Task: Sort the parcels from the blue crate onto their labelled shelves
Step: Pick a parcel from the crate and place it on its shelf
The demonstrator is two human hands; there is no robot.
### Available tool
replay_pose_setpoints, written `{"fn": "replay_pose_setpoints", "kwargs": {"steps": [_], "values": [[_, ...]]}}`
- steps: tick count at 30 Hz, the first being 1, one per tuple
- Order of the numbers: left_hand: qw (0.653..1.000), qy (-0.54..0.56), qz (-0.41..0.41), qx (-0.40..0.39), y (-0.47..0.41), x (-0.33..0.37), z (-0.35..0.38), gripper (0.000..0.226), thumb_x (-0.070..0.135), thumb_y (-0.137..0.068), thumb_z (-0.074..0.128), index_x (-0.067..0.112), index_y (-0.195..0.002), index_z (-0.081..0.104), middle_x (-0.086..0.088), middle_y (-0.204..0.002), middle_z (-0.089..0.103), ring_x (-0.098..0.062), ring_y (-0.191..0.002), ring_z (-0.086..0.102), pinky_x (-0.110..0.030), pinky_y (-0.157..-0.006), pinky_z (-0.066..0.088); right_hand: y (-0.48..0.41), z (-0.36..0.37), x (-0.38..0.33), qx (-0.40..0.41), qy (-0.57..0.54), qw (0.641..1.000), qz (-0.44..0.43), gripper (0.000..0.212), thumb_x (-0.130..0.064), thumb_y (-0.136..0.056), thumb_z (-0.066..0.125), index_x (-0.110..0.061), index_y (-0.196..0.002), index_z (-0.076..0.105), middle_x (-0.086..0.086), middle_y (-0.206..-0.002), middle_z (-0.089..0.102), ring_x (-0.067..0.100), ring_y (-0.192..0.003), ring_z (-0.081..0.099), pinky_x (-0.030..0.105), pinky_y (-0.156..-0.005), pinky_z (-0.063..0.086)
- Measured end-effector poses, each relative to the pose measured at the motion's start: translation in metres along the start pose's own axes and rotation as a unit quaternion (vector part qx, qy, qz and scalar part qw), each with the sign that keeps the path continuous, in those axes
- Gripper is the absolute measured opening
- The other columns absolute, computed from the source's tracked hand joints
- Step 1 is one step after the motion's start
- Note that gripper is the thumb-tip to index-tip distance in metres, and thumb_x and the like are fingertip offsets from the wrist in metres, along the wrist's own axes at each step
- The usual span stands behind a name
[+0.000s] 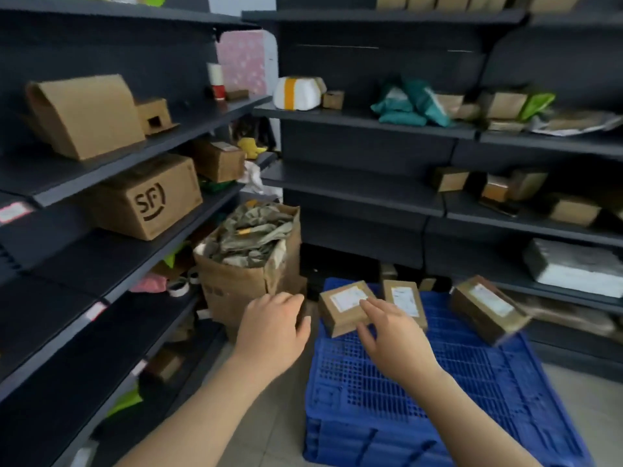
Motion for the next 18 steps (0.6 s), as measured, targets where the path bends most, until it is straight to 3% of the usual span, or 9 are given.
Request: {"fn": "replay_pose_setpoints", "kwargs": {"steps": [9, 15, 18], "values": [[0.995, 0.024, 0.039, -0.086, -0.076, 0.168, 0.096, 0.044, 0.044, -0.096, 0.039, 0.022, -0.132, 0.052, 0.004, -0.127, 0.058, -0.018, -0.113, 0.054, -0.034, -0.092, 0.046, 0.030, -0.037, 0.201, -0.038, 0.018, 0.994, 0.103, 0.048, -0.037, -0.098, 0.041, -0.019, -0.143, 0.037, -0.004, -0.142, 0.045, 0.013, -0.127, 0.044, 0.025, -0.101, 0.039], [0.991, 0.028, 0.014, -0.133, -0.119, 0.203, 0.151, 0.038, 0.042, -0.096, 0.042, 0.020, -0.122, 0.058, 0.002, -0.121, 0.061, -0.019, -0.110, 0.056, -0.037, -0.091, 0.047, 0.013, -0.016, 0.283, -0.073, -0.006, 0.985, 0.154, 0.052, -0.039, -0.098, 0.042, -0.020, -0.146, 0.033, -0.003, -0.149, 0.037, 0.015, -0.128, 0.045, 0.031, -0.100, 0.043], [0.987, 0.031, -0.004, -0.157, -0.143, 0.202, 0.183, 0.040, 0.042, -0.096, 0.042, 0.021, -0.128, 0.054, 0.003, -0.126, 0.059, -0.018, -0.114, 0.054, -0.036, -0.094, 0.045, -0.006, 0.002, 0.312, -0.086, -0.027, 0.981, 0.171, 0.052, -0.039, -0.097, 0.043, -0.021, -0.145, 0.034, -0.003, -0.148, 0.037, 0.017, -0.122, 0.050, 0.032, -0.096, 0.047]]}}
Point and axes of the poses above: each hand's wrist, its own y-axis away from the middle knuckle, its own z-axis out of the palm, x = y × z, the point moved 1 cm from there along -y, towards the middle knuckle
